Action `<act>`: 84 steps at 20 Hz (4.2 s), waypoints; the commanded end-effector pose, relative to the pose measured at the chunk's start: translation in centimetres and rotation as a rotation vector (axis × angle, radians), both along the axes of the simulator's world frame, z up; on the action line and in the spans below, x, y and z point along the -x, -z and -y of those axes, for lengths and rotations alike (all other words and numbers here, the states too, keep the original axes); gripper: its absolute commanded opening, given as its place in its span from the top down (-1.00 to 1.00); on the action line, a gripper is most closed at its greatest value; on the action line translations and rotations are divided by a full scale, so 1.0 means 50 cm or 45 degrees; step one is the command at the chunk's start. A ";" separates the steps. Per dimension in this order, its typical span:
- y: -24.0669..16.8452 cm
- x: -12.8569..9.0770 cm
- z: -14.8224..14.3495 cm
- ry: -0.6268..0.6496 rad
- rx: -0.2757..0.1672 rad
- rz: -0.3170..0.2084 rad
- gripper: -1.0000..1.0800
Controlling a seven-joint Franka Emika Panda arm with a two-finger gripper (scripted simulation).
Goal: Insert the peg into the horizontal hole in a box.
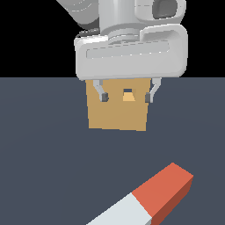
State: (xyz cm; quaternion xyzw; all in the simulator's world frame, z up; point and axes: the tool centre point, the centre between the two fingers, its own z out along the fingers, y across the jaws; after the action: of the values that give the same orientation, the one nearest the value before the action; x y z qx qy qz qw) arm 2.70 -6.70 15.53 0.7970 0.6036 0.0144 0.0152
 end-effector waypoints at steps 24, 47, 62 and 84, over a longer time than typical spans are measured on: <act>0.172 0.061 0.312 0.903 -0.025 -0.048 -0.92; 0.274 0.063 0.313 0.912 -0.027 -0.047 1.00; 0.240 0.036 0.280 0.752 -0.022 -0.049 1.00; 0.055 -0.028 0.046 -0.143 -0.004 -0.053 1.00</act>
State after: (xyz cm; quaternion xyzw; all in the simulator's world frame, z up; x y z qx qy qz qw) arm 4.11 -9.44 12.25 0.7713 0.6365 -0.0011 -0.0003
